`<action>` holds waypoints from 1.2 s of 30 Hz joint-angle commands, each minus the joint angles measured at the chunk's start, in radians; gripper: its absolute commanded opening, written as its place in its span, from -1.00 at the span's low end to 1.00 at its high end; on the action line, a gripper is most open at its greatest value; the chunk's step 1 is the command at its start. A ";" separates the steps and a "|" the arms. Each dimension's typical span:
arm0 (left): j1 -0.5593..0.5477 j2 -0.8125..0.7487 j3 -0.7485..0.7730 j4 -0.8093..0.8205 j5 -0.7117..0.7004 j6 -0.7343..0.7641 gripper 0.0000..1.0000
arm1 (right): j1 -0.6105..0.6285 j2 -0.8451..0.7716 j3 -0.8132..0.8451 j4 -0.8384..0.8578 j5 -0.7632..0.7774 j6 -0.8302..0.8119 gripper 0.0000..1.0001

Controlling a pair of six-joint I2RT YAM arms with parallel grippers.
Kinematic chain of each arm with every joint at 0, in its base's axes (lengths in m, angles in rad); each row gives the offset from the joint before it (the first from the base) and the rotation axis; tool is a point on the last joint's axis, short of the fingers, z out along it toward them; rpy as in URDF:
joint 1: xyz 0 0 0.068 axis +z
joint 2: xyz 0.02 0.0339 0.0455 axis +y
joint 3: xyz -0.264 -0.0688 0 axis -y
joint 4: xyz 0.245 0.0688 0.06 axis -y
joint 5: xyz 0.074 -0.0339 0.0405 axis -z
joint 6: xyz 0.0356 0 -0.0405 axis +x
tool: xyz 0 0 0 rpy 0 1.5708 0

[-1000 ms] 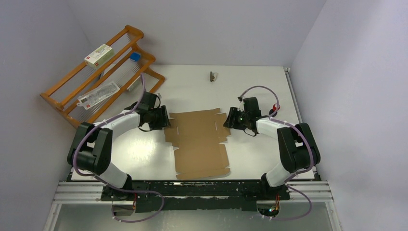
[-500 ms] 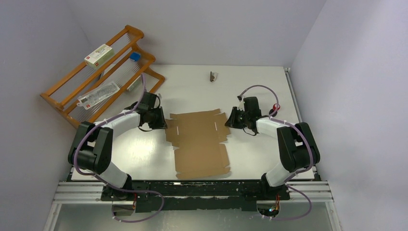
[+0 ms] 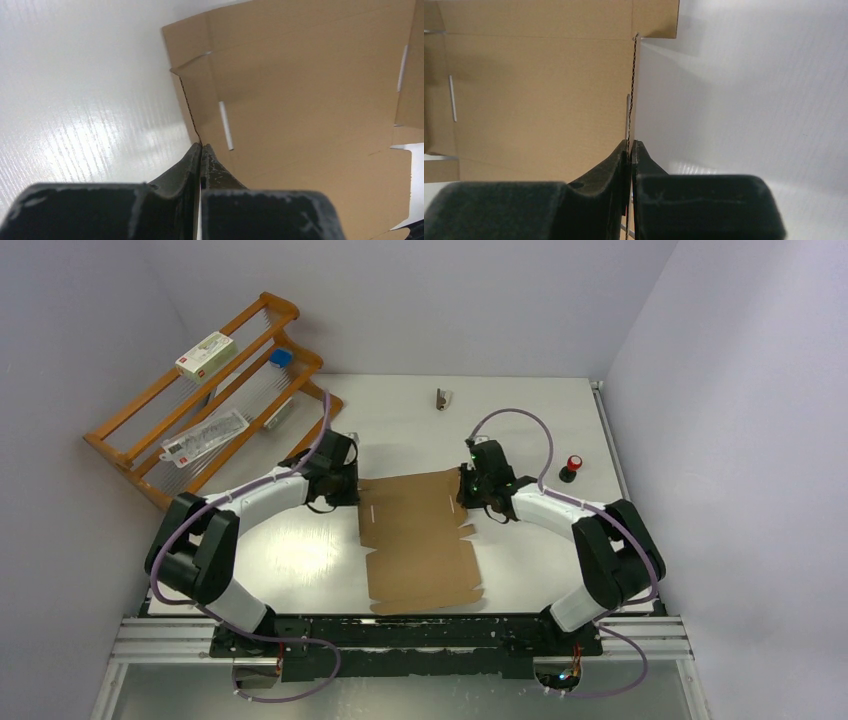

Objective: Fold the paper box

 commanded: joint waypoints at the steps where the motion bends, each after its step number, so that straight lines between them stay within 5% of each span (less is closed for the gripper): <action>1: -0.059 -0.020 0.068 -0.055 -0.099 0.002 -0.89 | 0.070 -0.016 0.047 -0.067 0.144 -0.008 -0.82; 18: -0.121 -0.054 0.097 -0.094 -0.190 0.004 -0.90 | 0.120 -0.076 0.038 -0.067 0.172 0.012 -0.67; 26: -0.119 -0.120 0.080 -0.081 -0.261 0.076 -0.89 | 0.077 -0.158 0.076 -0.102 0.132 -0.074 -0.27; 36: -0.110 -0.113 0.153 -0.093 -0.186 0.203 -0.90 | -0.011 -0.168 0.190 -0.123 -0.031 -0.162 0.33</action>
